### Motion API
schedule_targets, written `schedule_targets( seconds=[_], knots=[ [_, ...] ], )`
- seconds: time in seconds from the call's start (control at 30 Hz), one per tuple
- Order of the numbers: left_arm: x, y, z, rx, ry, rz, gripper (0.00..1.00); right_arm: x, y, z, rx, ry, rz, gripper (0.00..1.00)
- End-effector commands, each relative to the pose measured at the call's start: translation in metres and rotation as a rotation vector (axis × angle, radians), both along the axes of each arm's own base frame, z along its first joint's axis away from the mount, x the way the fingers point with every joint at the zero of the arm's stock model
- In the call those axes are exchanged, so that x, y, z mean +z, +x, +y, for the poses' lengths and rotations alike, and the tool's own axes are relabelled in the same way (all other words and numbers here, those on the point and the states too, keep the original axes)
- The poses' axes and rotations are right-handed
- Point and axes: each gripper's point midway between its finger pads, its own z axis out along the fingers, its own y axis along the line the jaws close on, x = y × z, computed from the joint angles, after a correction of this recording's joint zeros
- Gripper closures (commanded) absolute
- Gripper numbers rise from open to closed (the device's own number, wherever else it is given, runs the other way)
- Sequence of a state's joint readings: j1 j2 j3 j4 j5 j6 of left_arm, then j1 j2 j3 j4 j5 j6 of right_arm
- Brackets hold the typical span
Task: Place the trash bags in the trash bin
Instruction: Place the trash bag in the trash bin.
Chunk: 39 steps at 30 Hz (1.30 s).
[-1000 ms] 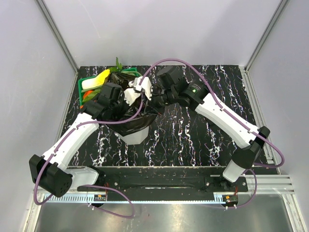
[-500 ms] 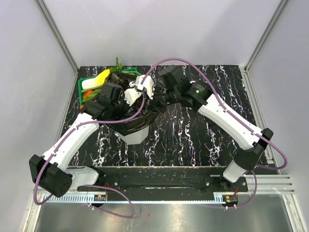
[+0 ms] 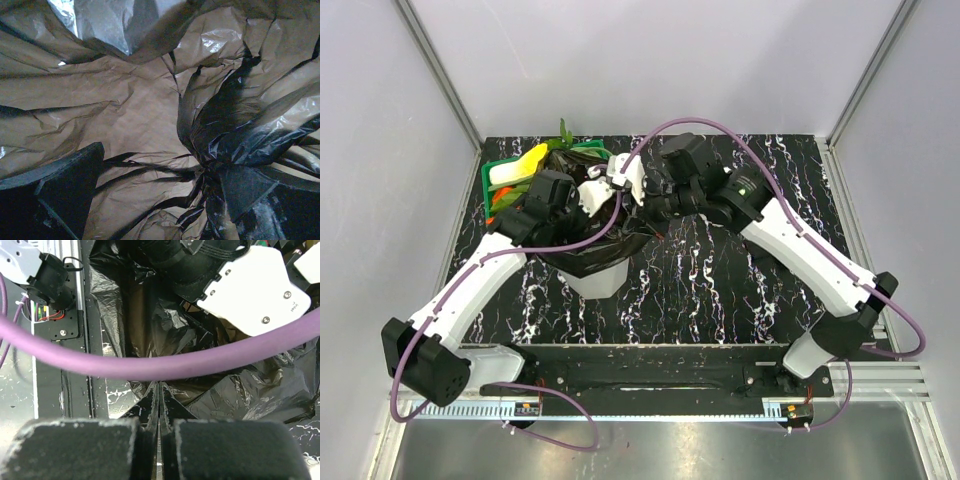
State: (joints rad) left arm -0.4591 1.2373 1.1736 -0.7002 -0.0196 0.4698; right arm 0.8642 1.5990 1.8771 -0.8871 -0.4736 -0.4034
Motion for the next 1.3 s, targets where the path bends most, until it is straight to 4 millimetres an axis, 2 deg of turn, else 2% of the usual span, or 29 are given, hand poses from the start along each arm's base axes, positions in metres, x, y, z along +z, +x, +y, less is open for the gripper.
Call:
schedule_targets(
  seconds=[0.0,0.33,0.5,0.73,0.9,1.27],
  knots=[
    [0.014,0.012,-0.001,0.029,-0.027,-0.059,0.01,0.018,-0.017,-0.007,0.034,0.050,-0.022,1.00],
    [0.024,0.011,-0.007,0.007,-0.061,-0.066,0.01,-0.027,-0.017,-0.009,0.034,-0.009,0.017,1.00],
    [0.034,0.001,-0.016,-0.064,-0.095,-0.071,0.01,-0.027,-0.006,-0.004,0.002,-0.011,0.009,1.00],
    [0.053,-0.009,-0.017,-0.117,-0.111,-0.109,0.01,-0.025,0.005,0.004,-0.037,-0.012,0.010,1.00],
    [0.064,-0.012,-0.012,-0.126,-0.092,-0.132,0.01,-0.024,0.008,0.006,-0.046,-0.018,0.010,1.00],
    [0.103,-0.007,-0.015,-0.103,-0.145,-0.213,0.01,-0.031,0.009,0.008,-0.041,-0.029,0.030,1.00]
  ],
)
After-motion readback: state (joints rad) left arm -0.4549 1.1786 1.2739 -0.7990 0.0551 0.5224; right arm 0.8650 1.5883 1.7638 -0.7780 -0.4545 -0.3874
